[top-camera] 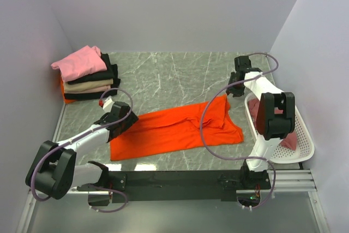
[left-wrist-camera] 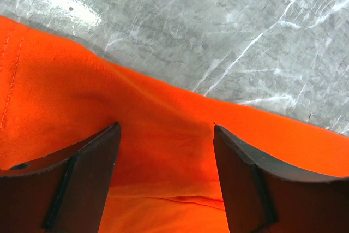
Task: Fold and stack the t-shirts
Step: Fold the tshirt
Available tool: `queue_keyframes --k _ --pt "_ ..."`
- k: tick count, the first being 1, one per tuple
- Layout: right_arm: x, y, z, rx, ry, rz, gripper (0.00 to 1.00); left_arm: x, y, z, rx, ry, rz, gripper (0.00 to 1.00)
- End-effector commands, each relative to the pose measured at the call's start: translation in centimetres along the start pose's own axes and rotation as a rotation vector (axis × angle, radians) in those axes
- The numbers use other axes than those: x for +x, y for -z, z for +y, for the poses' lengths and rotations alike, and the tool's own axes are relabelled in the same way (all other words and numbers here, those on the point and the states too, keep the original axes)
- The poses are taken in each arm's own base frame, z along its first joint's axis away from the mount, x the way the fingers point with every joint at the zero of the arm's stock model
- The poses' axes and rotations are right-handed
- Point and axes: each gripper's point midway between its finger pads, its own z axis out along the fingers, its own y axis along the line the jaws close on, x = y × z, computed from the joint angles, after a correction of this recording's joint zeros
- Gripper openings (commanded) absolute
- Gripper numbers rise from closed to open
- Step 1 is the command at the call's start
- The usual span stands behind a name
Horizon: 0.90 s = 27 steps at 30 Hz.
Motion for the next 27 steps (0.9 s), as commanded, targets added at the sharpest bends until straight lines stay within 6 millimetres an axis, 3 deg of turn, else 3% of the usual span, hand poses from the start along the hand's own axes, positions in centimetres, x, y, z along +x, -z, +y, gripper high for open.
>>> queue_keyframes --k 1,7,14,20,23,24,26,27 --pt "-2.7 2.5 0.6 -0.051 0.0 -0.099 0.42 1.2 -0.3 2.9 -0.108 -0.054 0.041 0.76" --pt "-0.6 3.2 2.3 -0.182 0.035 -0.054 0.45 1.0 -0.5 2.5 -0.105 -0.062 0.039 0.76" --pt "2.8 1.8 2.6 -0.234 0.032 0.029 0.46 1.0 -0.3 2.5 -0.105 -0.066 0.039 0.76" --pt "4.1 0.8 2.6 -0.236 0.039 0.068 0.45 1.0 -0.4 2.6 -0.109 -0.066 0.044 0.77" --pt "4.0 0.5 2.6 -0.232 0.035 0.071 0.31 1.1 -0.4 2.8 -0.116 -0.064 0.047 0.77" --pt "3.9 0.4 2.3 -0.21 0.033 0.067 0.16 1.1 -0.3 2.8 -0.118 -0.063 0.043 0.77" --pt "3.1 0.2 1.8 -0.173 0.027 0.05 0.0 1.0 -0.2 2.9 -0.116 -0.06 0.041 0.77" --pt "2.9 0.2 1.5 -0.153 0.025 0.049 0.0 1.0 -0.1 2.9 -0.117 -0.059 0.042 0.77"
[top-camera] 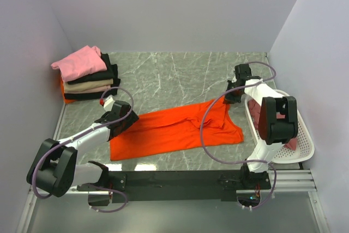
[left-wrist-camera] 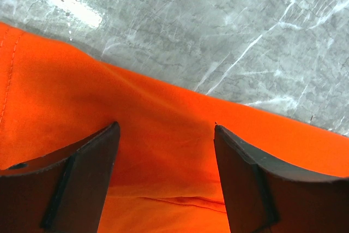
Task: Fold and stack the t-shirts
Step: Fold the tshirt
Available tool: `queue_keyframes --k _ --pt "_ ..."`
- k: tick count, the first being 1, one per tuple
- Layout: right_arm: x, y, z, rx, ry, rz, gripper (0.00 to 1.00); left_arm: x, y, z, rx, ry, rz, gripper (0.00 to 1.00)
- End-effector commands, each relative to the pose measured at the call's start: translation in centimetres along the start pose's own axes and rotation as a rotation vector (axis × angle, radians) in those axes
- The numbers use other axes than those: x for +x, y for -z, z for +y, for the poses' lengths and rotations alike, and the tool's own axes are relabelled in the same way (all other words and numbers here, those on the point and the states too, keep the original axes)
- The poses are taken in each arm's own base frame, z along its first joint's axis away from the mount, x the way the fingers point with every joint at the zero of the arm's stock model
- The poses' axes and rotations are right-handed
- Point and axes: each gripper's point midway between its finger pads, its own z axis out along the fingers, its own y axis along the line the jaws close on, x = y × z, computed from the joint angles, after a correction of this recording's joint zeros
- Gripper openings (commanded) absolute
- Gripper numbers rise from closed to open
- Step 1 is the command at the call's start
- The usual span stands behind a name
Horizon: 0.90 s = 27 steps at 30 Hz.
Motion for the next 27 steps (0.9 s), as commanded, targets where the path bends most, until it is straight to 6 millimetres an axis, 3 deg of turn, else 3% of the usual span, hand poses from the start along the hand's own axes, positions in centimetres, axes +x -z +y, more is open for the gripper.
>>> queue_keyframes --k 1,6,10,12,15,18,21,25,27 --pt "-2.7 0.3 -0.5 0.065 0.009 -0.07 0.0 1.1 0.3 3.1 -0.106 -0.037 0.036 0.77" --pt "-4.1 0.1 -1.0 0.118 0.011 -0.078 0.02 1.3 0.4 3.3 -0.11 -0.034 0.038 0.77" --pt "-4.6 0.8 -1.3 0.142 0.025 -0.088 0.26 1.2 0.5 3.2 -0.103 -0.034 0.035 0.79" --pt "-4.9 2.2 -0.9 0.129 0.038 -0.123 0.35 0.9 0.6 3.0 -0.095 -0.042 0.028 0.8" --pt "-4.5 4.3 -0.1 0.108 0.055 -0.162 0.42 0.3 0.9 1.9 -0.061 -0.049 0.019 0.81" --pt "-2.9 5.7 2.0 0.07 0.105 -0.182 0.44 -0.4 1.3 0.4 -0.021 -0.056 0.01 0.81" --pt "0.1 6.1 4.4 0.028 0.164 -0.163 0.45 -1.0 1.9 -0.7 -0.003 -0.064 -0.004 0.81" --pt "3.8 5.8 5.2 0.05 0.189 -0.136 0.45 -1.9 2.7 -2.0 0.011 -0.074 -0.044 0.81" --pt "4.6 6.0 5.7 0.037 0.202 -0.143 0.45 -2.0 3.0 -2.8 0.022 -0.092 -0.049 0.82"
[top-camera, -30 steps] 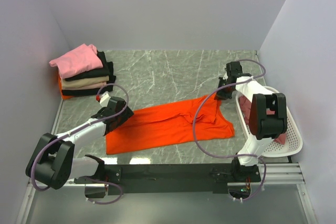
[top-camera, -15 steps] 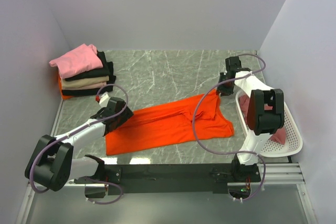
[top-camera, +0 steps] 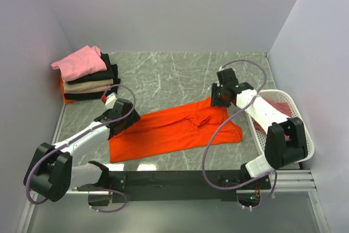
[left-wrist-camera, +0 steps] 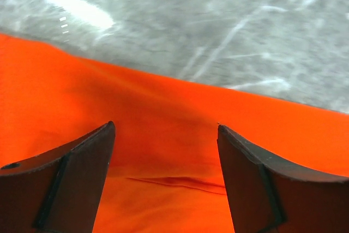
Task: Fold and stack the t-shirts
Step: Fold the tshirt
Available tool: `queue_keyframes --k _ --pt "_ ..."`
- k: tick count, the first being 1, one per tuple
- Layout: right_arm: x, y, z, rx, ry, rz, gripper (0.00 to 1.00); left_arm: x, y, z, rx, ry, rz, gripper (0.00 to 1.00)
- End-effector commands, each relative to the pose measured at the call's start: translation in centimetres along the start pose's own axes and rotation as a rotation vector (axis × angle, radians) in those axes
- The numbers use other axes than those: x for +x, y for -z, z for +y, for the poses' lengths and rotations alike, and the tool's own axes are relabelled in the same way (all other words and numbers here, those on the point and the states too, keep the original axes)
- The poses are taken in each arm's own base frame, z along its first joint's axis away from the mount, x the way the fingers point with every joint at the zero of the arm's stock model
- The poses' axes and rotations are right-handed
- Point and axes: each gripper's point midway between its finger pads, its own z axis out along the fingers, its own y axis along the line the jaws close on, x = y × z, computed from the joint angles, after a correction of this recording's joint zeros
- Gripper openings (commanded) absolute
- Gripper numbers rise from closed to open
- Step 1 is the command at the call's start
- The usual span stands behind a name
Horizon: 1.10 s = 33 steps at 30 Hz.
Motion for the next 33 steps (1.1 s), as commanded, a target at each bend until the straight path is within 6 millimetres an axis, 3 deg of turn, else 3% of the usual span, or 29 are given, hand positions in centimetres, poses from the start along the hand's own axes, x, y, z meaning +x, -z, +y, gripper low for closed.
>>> queue_keyframes --k 1,7,15,19,23,26,33 --pt "1.8 0.2 0.2 0.006 -0.014 0.005 0.45 -1.9 1.2 -2.4 0.038 -0.027 -0.06 0.82" --pt "3.2 -1.1 2.2 -0.043 0.044 0.025 0.45 -1.2 1.0 -3.8 0.068 -0.049 -0.043 0.82" --pt "1.6 -2.7 5.3 -0.112 0.063 0.005 0.45 -0.2 1.0 -3.8 0.07 -0.054 -0.029 0.82" --pt "3.3 -5.2 5.1 -0.082 0.066 0.069 0.45 0.4 1.0 -3.1 0.063 -0.058 -0.015 0.82" --pt "5.5 -6.0 4.6 -0.06 0.073 0.114 0.45 0.5 0.9 -2.6 0.055 -0.059 -0.019 0.82" --pt "7.5 -5.7 4.2 -0.04 0.086 0.153 0.45 0.6 0.8 -2.5 0.05 -0.064 -0.018 0.83" --pt "8.7 -2.6 4.3 -0.009 0.079 0.124 0.44 0.9 0.4 -2.5 0.048 -0.07 -0.009 0.83"
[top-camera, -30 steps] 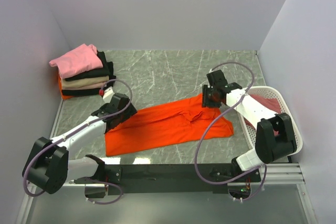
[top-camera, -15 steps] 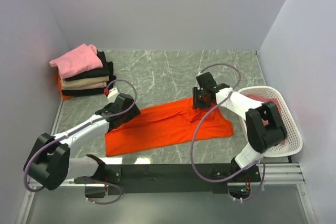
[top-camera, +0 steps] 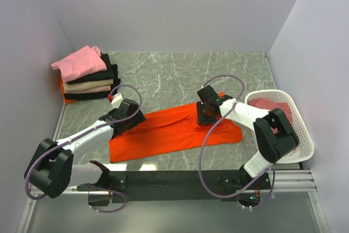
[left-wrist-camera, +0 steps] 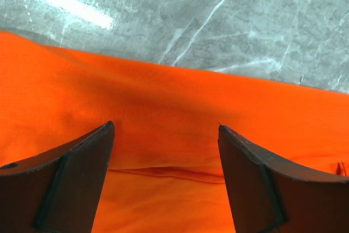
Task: Fold and stack the t-shirts
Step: Fold the tshirt
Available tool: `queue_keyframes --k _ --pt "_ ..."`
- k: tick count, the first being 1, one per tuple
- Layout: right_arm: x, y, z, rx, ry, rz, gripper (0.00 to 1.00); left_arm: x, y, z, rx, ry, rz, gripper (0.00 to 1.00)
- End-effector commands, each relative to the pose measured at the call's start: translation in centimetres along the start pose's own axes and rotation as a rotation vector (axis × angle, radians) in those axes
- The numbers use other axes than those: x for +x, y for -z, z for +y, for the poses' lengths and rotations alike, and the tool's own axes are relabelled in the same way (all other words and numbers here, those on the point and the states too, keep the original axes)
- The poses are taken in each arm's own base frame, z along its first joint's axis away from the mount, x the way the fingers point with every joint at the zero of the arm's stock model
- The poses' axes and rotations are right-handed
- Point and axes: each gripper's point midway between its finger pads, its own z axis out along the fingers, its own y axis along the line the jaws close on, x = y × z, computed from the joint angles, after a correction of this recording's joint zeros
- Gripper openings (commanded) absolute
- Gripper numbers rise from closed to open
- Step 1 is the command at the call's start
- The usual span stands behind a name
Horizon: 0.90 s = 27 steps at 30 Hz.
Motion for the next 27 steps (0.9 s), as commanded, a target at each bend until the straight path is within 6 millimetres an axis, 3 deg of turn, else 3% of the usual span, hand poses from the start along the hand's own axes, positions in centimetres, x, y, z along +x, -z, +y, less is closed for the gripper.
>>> queue_keyframes --k 1,11,20,23,27 --pt "0.0 2.2 0.1 0.019 -0.031 -0.045 0.44 -0.3 -0.2 -0.5 0.015 -0.004 -0.022 0.83" --pt "2.7 3.2 -0.1 -0.008 -0.056 0.013 0.44 -0.3 -0.2 -0.1 0.001 -0.018 -0.023 0.83" --pt "-0.8 7.4 0.4 -0.04 -0.09 -0.157 0.45 -1.1 -0.1 -0.6 0.001 -0.024 -0.042 0.83" --pt "-1.7 7.2 0.3 -0.031 -0.101 -0.182 0.45 -1.0 -0.5 -0.6 -0.001 -0.03 -0.046 0.84" --pt "-1.4 4.4 -0.6 0.022 -0.108 -0.133 0.45 0.2 -1.4 0.1 -0.022 -0.042 -0.014 0.84"
